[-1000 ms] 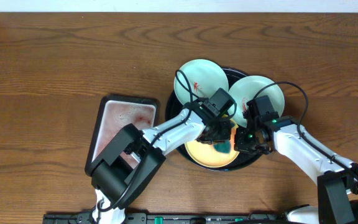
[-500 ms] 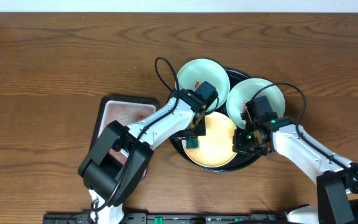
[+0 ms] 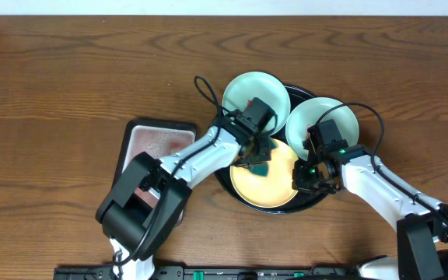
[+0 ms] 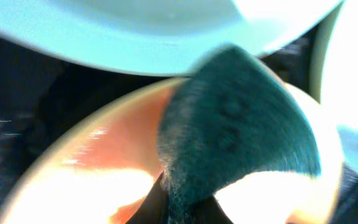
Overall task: Clean dirty plates on tray and stack at the side
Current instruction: 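Scrub the yellow plate with the sponge while the right gripper holds it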
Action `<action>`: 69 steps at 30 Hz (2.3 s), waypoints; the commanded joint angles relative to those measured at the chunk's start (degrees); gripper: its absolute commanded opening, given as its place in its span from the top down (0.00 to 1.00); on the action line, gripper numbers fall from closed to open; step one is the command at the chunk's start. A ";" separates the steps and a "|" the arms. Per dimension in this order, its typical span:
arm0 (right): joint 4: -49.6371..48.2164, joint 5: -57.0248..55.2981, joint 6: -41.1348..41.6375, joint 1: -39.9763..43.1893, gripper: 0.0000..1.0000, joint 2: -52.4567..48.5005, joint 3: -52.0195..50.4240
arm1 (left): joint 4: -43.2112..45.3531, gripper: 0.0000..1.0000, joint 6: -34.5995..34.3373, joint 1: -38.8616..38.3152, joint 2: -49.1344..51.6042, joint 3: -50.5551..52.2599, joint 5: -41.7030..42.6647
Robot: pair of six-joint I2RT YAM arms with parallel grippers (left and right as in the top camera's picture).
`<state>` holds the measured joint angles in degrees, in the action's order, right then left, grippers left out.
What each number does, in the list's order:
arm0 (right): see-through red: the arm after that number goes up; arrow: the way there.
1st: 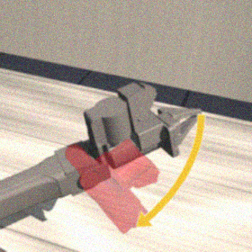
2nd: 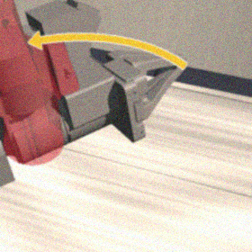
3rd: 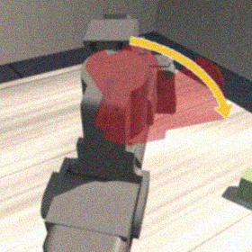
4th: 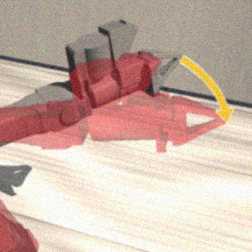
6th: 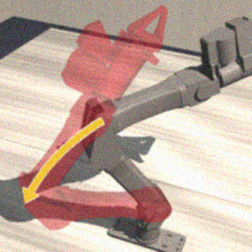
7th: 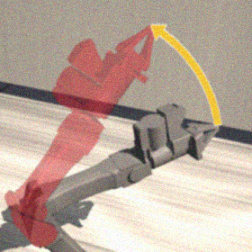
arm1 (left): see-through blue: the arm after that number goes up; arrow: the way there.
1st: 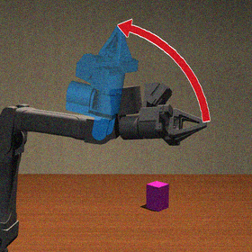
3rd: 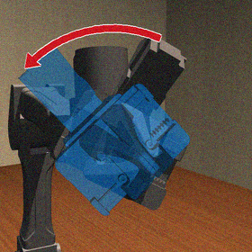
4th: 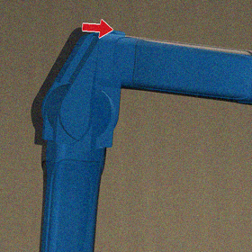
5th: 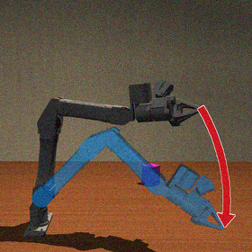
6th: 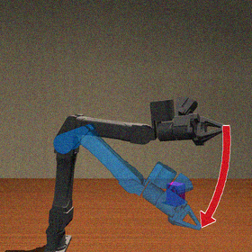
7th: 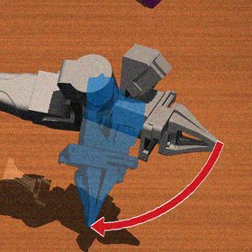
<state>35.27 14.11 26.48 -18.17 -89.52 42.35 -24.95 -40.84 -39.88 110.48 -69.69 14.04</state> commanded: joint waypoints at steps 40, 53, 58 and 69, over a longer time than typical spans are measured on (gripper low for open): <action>2.54 -5.95 -2.95 0.17 0.99 -1.57 -1.86 | -8.13 0.92 9.09 -5.11 1.11 -1.01 -4.63; 2.47 -5.92 -2.91 0.17 0.99 -1.57 -1.86 | 1.99 0.92 -3.48 -8.76 1.18 1.36 8.55; 2.49 -5.92 -2.71 0.17 0.99 -1.57 -1.86 | 0.83 0.92 -3.43 -8.92 1.18 1.53 9.31; 2.49 -5.92 -2.73 0.17 0.99 -1.57 -1.86 | -16.39 0.93 4.83 -1.46 1.16 1.51 -24.06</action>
<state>36.45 13.21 25.58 -18.13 -89.47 42.61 -38.28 -39.94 -43.86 109.71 -69.49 12.40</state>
